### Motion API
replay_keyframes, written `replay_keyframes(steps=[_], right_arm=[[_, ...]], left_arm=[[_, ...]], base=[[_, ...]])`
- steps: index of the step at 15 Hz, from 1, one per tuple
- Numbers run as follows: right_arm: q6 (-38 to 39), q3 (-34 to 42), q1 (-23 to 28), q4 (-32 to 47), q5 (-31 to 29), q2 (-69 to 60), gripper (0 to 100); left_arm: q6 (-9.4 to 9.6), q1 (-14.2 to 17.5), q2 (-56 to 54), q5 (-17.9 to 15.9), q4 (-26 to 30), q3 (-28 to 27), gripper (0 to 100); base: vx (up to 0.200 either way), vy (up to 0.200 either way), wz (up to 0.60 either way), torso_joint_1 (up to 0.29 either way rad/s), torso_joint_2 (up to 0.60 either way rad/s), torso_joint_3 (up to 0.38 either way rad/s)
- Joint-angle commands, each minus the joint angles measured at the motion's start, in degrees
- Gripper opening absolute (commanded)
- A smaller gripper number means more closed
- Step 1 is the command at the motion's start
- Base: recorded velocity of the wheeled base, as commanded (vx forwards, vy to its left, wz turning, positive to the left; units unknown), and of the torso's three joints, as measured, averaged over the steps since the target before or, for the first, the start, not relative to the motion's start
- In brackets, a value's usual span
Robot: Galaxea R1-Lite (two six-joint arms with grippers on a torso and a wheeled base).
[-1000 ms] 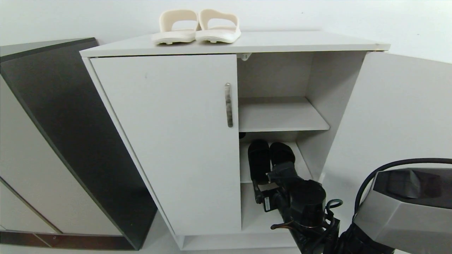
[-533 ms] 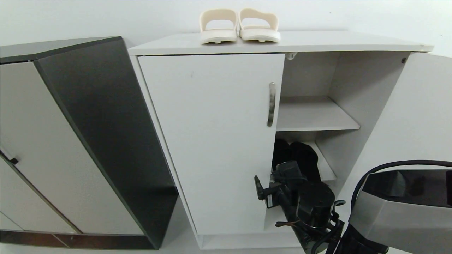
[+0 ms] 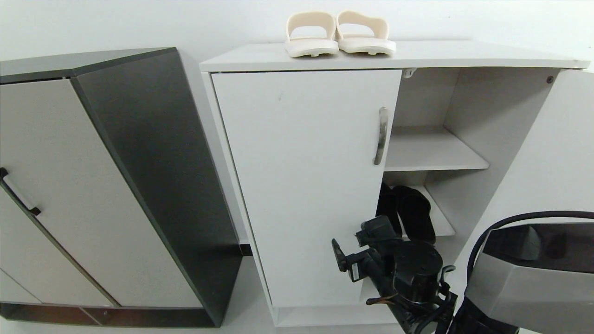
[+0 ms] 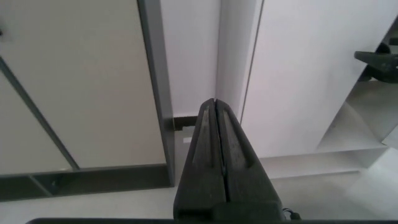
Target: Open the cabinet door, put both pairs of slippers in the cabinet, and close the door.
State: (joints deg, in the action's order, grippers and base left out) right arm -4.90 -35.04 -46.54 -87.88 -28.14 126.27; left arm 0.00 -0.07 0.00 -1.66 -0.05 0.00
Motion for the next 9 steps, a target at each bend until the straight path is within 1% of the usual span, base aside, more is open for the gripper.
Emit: replay_keyframes(steps=[1,6,9], right_arm=[[0.0,0.1,0.0,-0.1,0.0,-0.1,100],[-0.1,0.1,0.0,-1.4,0.5,-0.1,100],[0.2,1.2,-0.7,-2.1,4.5,-0.7,100]], left_arm=[[0.00,0.0,0.1,0.0,0.0,0.0,0],[0.00,0.0,0.1,0.0,0.0,0.0,0],[0.00,0.0,0.1,0.0,0.0,0.0,0]], base=[[0.000,0.000,0.00,0.000,0.00,0.000],[0.000,0.000,0.00,0.000,0.00,0.000],[0.000,0.000,0.00,0.000,0.00,0.000]])
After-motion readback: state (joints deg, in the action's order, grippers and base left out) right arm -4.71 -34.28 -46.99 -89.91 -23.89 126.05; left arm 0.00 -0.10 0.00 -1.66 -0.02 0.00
